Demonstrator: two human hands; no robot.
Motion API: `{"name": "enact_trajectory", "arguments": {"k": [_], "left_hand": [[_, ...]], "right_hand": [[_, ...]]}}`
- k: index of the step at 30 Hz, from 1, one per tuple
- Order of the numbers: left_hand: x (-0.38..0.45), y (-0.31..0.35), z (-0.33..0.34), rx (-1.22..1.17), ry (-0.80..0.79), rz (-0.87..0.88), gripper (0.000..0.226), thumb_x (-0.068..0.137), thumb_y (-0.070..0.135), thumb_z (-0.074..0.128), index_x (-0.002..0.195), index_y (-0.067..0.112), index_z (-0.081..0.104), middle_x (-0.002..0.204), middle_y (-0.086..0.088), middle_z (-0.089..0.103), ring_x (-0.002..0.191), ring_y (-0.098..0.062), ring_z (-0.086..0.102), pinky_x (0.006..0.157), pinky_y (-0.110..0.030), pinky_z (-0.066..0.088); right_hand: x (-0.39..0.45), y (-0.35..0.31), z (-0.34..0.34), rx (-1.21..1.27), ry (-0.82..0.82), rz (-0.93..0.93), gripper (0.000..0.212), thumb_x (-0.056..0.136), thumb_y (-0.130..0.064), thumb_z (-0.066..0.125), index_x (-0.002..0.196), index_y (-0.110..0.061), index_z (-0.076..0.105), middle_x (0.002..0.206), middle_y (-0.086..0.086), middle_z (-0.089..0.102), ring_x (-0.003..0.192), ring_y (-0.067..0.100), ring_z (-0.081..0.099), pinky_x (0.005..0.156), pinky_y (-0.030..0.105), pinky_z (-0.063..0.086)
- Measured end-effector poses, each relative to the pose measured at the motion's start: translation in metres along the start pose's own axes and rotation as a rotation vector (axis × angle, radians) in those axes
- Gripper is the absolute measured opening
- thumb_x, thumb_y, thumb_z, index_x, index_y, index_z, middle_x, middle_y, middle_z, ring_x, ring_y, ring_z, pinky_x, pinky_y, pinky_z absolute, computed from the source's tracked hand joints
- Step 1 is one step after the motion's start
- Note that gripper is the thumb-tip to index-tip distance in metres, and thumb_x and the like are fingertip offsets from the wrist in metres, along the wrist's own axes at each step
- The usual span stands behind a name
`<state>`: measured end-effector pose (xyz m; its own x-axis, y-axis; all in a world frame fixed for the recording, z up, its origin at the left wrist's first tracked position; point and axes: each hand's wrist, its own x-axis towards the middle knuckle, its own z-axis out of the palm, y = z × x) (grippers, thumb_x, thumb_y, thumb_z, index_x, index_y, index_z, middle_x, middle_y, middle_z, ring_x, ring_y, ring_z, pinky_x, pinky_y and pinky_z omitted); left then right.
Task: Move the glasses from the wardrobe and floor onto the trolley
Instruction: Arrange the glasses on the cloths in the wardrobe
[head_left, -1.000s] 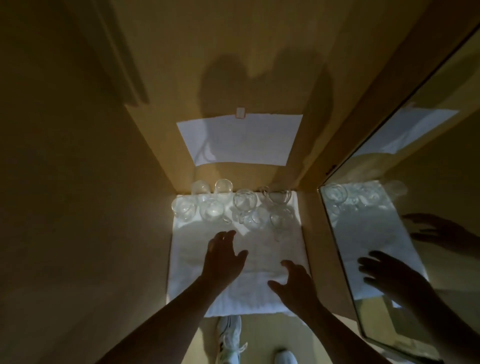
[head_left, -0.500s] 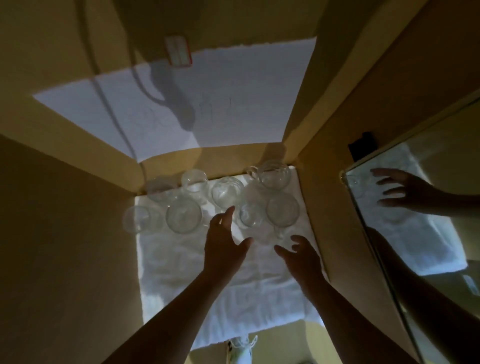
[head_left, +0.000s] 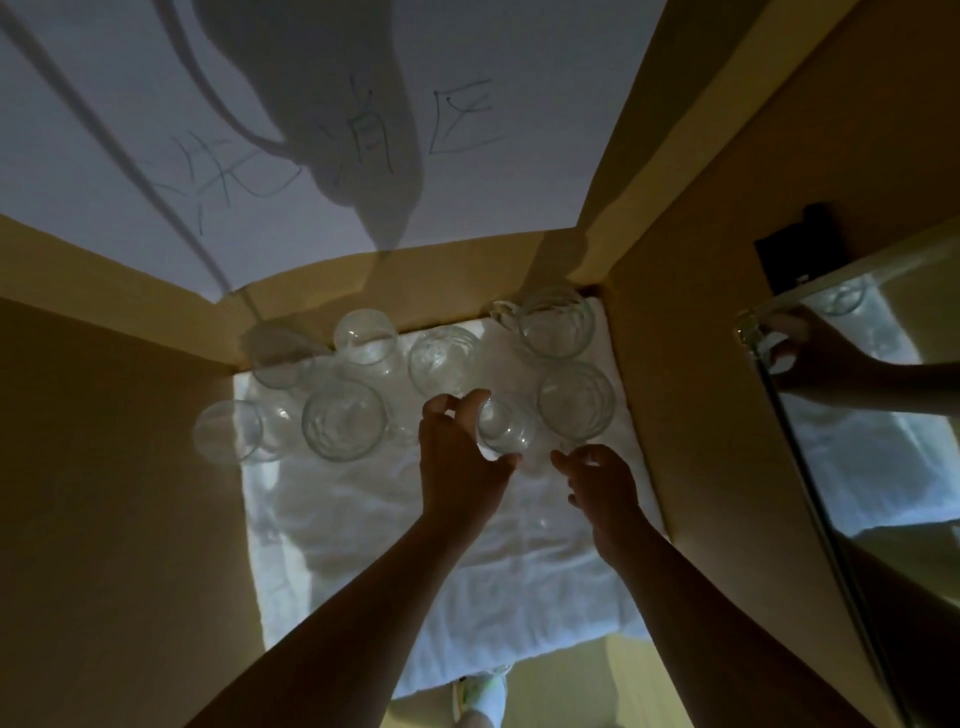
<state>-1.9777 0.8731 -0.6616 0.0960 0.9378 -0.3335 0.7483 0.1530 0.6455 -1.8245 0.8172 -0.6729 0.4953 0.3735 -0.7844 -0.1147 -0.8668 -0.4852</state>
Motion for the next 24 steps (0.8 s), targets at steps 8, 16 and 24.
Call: {"name": "enact_trajectory", "arguments": {"k": [8, 16, 24], "left_hand": [[-0.04, 0.002, -0.031, -0.123, 0.044, 0.043, 0.072, 0.058, 0.027, 0.093, 0.121, 0.022, 0.06, 0.118, 0.01, 0.06, 0.114, -0.014, 0.055, 0.095, -0.033, 0.046], [-0.087, 0.017, -0.082, -0.214, -0.002, -0.01, 0.079, 0.06, 0.038, 0.094, 0.125, 0.031, 0.048, 0.111, 0.011, 0.065, 0.104, -0.015, 0.063, 0.088, -0.034, 0.054], [-0.153, 0.069, -0.158, -0.331, 0.182, 0.084, 0.076, 0.061, 0.037, 0.094, 0.122, 0.032, 0.049, 0.108, 0.015, 0.063, 0.102, -0.017, 0.062, 0.087, -0.042, 0.055]], "right_hand": [[-0.037, 0.003, -0.024, 0.157, -0.098, 0.133, 0.018, 0.093, -0.021, 0.071, 0.107, -0.014, 0.061, 0.085, 0.009, 0.055, 0.076, 0.02, 0.052, 0.075, 0.037, 0.048], [-0.099, -0.002, -0.044, 0.192, -0.146, 0.106, 0.005, 0.09, -0.009, 0.069, 0.091, -0.006, 0.065, 0.073, 0.008, 0.057, 0.07, 0.021, 0.054, 0.069, 0.035, 0.051], [-0.178, -0.039, -0.077, 0.132, -0.276, -0.157, 0.012, 0.086, -0.018, 0.074, 0.091, -0.01, 0.066, 0.061, 0.003, 0.057, 0.057, 0.015, 0.053, 0.057, 0.028, 0.048]]}}
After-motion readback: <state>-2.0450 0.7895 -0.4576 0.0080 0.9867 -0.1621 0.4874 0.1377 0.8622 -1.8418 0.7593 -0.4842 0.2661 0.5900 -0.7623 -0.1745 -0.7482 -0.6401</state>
